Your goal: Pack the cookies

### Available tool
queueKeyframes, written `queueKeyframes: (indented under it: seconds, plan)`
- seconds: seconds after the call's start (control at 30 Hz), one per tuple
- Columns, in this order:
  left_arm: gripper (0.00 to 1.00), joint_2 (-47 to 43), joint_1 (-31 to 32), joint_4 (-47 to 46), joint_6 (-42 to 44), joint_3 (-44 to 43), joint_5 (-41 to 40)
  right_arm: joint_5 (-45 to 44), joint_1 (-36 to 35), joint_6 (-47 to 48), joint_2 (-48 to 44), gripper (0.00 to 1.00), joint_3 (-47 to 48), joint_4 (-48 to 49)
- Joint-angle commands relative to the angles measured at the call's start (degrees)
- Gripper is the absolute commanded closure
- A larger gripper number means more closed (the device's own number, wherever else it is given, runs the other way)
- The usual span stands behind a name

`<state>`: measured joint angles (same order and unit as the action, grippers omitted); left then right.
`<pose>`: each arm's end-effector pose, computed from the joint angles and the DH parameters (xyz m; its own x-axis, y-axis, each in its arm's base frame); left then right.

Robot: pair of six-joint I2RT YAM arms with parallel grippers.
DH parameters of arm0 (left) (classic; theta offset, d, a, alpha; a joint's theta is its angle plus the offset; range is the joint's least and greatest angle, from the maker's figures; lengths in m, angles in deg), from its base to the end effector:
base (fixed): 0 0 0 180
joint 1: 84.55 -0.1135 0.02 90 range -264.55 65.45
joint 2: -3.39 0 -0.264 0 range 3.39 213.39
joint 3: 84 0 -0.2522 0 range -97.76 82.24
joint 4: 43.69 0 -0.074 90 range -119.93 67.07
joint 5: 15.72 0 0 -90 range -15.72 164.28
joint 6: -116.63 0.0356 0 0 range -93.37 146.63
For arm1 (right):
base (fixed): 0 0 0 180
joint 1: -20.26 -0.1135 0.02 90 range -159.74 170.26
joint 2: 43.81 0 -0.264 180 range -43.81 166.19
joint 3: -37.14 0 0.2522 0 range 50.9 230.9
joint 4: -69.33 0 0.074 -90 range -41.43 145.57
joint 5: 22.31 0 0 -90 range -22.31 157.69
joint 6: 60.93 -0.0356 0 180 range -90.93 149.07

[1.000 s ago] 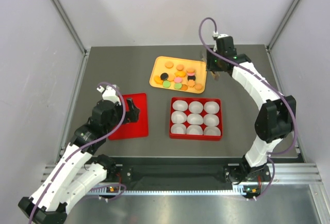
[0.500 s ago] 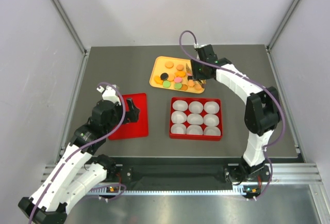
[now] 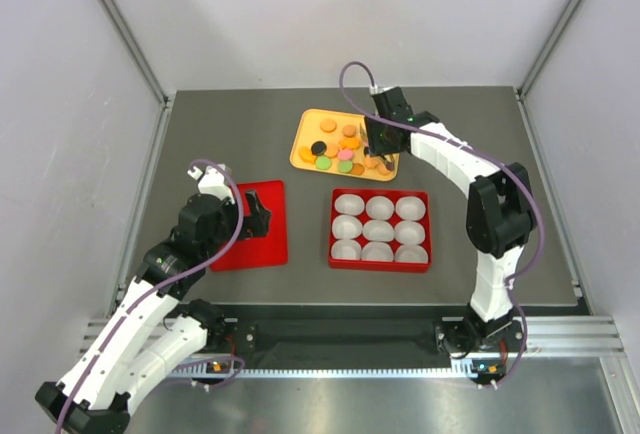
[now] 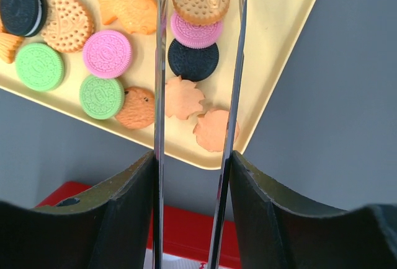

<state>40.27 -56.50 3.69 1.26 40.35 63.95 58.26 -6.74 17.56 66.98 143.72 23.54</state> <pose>0.1295 -0.0618 0.3009 -0.5205 -0.2003 -0.8300 0.1114 0.9479 -0.2986 0.3906 0.1925 0.2582 -0.7395 -0.1559 -0.6549 -0.2107 0.9775 0.0053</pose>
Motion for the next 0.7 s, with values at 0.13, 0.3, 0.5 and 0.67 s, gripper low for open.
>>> queueKeyframes:
  seconds: [0.13,0.3,0.5,0.67]
  plan:
    - [0.01,-0.3,-0.1,-1.5,0.3,-0.1,-0.5,-0.7,-0.7,1.0,2.8,0.51,4.0,0.3]
    - [0.01,-0.1,-0.1,-1.5,0.2,0.0,-0.6,-0.5,-0.6,0.6,3.6,0.52,4.4,0.4]
    - [0.01,-0.1,-0.2,-1.5,0.2,0.0,-0.5,-1.4,-0.6,0.7,2.5,0.58,4.7,0.4]
    - [0.01,-0.1,-0.2,-1.4,0.2,0.0,-0.7,-1.1,-0.4,0.6,1.0,0.62,5.4,0.4]
